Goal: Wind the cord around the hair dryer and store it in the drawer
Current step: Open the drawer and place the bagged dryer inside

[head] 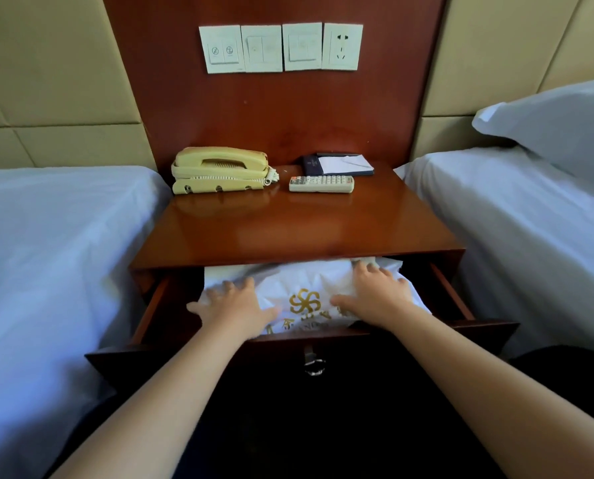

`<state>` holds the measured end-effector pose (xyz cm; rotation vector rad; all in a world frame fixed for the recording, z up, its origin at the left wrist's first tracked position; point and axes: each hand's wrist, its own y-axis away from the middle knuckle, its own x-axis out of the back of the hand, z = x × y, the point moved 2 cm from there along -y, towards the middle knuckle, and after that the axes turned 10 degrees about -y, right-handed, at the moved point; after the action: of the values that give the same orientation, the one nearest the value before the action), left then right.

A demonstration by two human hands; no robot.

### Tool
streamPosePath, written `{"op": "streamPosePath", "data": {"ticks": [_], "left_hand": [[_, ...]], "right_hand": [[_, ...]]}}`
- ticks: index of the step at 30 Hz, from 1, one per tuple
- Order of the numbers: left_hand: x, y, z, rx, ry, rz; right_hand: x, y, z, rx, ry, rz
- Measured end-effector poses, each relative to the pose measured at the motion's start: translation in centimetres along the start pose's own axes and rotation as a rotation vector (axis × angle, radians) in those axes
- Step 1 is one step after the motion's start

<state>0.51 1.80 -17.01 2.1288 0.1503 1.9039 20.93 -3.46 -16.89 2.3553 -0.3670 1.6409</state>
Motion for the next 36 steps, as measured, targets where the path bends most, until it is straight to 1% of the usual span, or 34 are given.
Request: {"op": "streamPosePath", "data": {"ticks": [2,4,6,8,10,12,14,18,21,31,36], "left_hand": [[-0.2,0.4,0.8,-0.092,0.028,0.037],[-0.4,0.8,1.6,-0.151,0.112,0.024],[-0.7,0.6,2.1,-0.136,0.191,-0.024],[-1.3,-0.3,2.2,-0.113,0.222,-0.080],[-1.9,-1.3,2.1,-0.122,0.229,-0.110],[-2.0,-1.6,2.0,-0.124,0.270,-0.133],[-1.6,-1.2,2.1,-0.096,0.322,-0.151],[-0.9,-0.4,2.1,-0.061,0.364,-0.160],[-0.8,-1.0,2.0,-0.071,0.392,-0.166],[-1.0,-3.6,1.5,-0.090,0.397,-0.080],[-1.0,-4.3,1.2,-0.026,0.374,-0.069]], "right_hand": [[0.9,0.8,0.0,0.036,-0.018,-0.020],[1.0,1.4,-0.3,0.016,-0.054,-0.107],[0.3,1.8,-0.9,-0.079,-0.104,-0.189],[-0.8,1.5,-0.6,-0.136,-0.106,-0.215],[-1.4,0.9,0.5,-0.175,-0.131,-0.231],[-1.1,0.4,1.4,-0.211,-0.185,-0.286],[-0.8,0.3,1.7,-0.210,-0.221,-0.319],[-0.8,0.1,1.7,-0.188,-0.218,-0.323],[-0.8,-0.2,1.6,-0.189,-0.213,-0.320],[-1.4,-2.5,1.4,-0.236,-0.172,-0.272],[-1.4,-3.3,1.3,-0.240,-0.136,-0.246]]}}
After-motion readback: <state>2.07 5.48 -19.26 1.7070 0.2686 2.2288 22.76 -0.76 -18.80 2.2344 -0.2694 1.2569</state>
